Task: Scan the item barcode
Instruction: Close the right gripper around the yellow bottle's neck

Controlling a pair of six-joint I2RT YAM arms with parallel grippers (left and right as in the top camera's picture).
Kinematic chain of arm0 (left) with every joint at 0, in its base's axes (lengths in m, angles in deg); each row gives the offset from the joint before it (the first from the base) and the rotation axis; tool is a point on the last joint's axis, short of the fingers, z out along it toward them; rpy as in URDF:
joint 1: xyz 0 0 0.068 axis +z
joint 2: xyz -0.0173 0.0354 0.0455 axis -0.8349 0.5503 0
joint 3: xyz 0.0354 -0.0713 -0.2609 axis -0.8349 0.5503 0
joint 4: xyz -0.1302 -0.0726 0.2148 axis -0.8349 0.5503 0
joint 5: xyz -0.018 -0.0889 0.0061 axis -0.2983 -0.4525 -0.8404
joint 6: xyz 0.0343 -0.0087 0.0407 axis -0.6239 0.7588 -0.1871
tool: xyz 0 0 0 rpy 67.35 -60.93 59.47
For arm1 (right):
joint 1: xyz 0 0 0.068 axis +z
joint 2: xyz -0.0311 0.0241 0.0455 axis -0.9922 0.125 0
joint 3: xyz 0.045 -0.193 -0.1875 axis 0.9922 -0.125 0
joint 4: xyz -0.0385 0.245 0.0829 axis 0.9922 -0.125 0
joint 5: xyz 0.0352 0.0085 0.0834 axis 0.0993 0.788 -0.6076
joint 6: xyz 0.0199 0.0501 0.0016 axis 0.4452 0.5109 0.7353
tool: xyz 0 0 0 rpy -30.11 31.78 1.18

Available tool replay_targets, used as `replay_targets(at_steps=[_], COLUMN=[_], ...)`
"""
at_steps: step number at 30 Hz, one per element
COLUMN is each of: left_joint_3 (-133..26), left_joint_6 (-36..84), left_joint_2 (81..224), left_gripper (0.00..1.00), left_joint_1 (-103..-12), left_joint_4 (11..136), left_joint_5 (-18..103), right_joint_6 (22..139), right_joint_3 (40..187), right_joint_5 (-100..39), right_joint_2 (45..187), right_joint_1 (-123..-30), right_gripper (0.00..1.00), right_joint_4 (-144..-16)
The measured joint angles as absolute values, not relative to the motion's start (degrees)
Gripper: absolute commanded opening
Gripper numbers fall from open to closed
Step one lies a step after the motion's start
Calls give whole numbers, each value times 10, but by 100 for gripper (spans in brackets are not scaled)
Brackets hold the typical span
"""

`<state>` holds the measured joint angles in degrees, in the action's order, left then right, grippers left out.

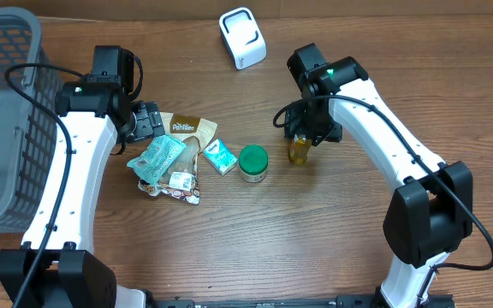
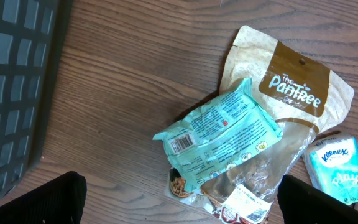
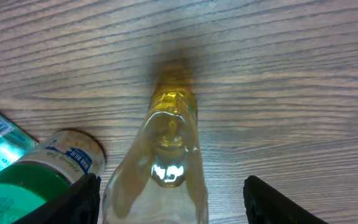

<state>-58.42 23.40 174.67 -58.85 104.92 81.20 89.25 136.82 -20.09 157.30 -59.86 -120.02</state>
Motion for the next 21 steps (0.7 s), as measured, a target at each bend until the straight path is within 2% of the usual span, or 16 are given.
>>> replay_targets(at_steps=[8, 14, 21], left_joint_3=[-584, -584, -584], left_joint_6=[234, 234, 234], left_joint_2=[1747, 1747, 1747], left_gripper=[100, 100, 100], left_joint_1=[-589, -589, -589], left_joint_4=[1049, 1049, 1049], left_joint_5=[812, 812, 812], right_joint_6=[893, 893, 892], right_joint_3=[1357, 1344, 1343], right_joint_5=[-209, -209, -210], right_joint_2=[1573, 1573, 1573], right_joint_1=[-599, -599, -599], right_gripper=[70, 56, 61], right_joint_4=[-1193, -1183, -1179])
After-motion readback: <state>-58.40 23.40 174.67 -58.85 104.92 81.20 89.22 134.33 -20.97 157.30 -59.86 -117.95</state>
